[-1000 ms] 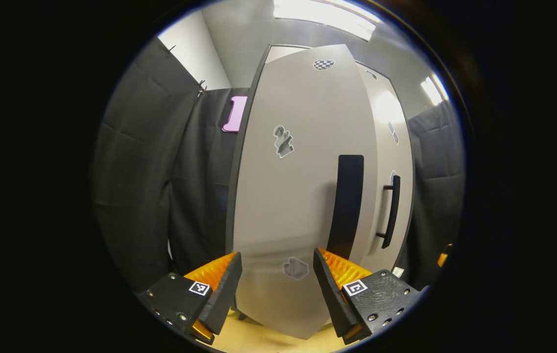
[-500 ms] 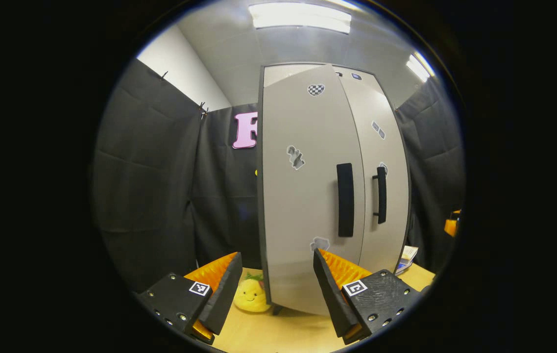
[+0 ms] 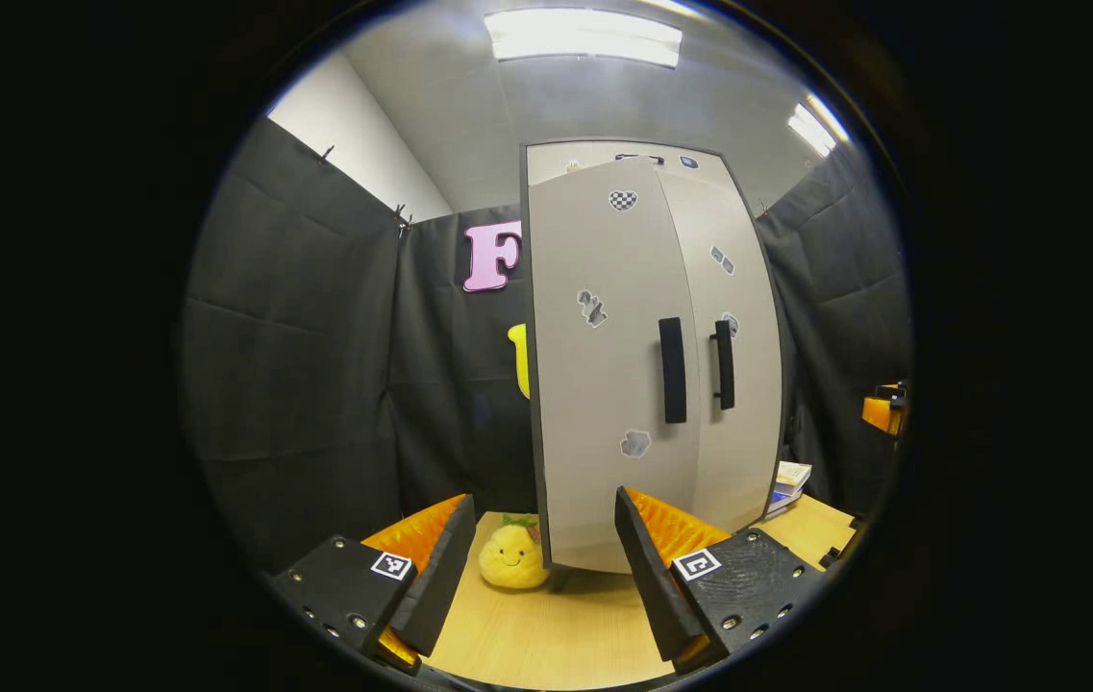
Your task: Grab one shoe with the right hand and put it into the shoe cabinet, grab the other shoe with the left hand and put it into the shoe cabinet; then close the right door with the right hand and the left door with the left hand.
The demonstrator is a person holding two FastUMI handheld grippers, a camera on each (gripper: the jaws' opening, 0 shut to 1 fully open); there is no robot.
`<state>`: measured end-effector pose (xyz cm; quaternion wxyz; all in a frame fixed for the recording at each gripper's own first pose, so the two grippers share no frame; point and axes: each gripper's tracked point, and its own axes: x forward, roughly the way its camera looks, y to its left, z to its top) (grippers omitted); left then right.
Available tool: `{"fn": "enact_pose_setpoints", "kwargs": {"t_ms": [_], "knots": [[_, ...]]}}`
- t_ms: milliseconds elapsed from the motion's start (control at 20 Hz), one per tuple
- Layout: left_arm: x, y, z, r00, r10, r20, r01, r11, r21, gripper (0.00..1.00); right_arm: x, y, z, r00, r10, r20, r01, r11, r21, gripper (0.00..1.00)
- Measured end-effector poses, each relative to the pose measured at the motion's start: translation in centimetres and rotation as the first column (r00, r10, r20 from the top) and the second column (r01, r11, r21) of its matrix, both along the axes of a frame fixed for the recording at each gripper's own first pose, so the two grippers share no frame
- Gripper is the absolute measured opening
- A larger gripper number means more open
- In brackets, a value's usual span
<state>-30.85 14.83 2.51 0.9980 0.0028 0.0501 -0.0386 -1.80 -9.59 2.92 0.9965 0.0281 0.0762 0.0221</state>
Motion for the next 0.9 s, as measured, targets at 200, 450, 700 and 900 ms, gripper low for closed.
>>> {"fn": "enact_pose_setpoints", "kwargs": {"t_ms": [200,450,700,900], "knots": [[-2.2,1.6,-0.5,1.0,0.007,-0.014,-0.007,1.0,0.001,0.79,-1.9,0.9,0.5,1.0,0.003,0.012,-0.003,1.0,-0.01,0.93],[-4.6,3.5,-0.6,0.999,0.023,-0.023,-0.023,1.0,0.01,0.79,-3.5,1.6,0.8,1.0,0.005,0.019,-0.005,1.0,-0.014,0.98],[-5.6,4.4,-0.7,0.999,0.035,-0.026,-0.035,0.999,0.003,0.77,-4.4,1.9,1.1,1.0,0.005,0.027,-0.004,1.0,-0.019,0.98],[-5.8,4.7,-0.4,0.999,0.036,-0.018,-0.036,0.999,0.007,0.79,-4.8,1.8,1.4,1.0,-0.002,0.028,0.003,1.0,-0.018,0.98]]}}
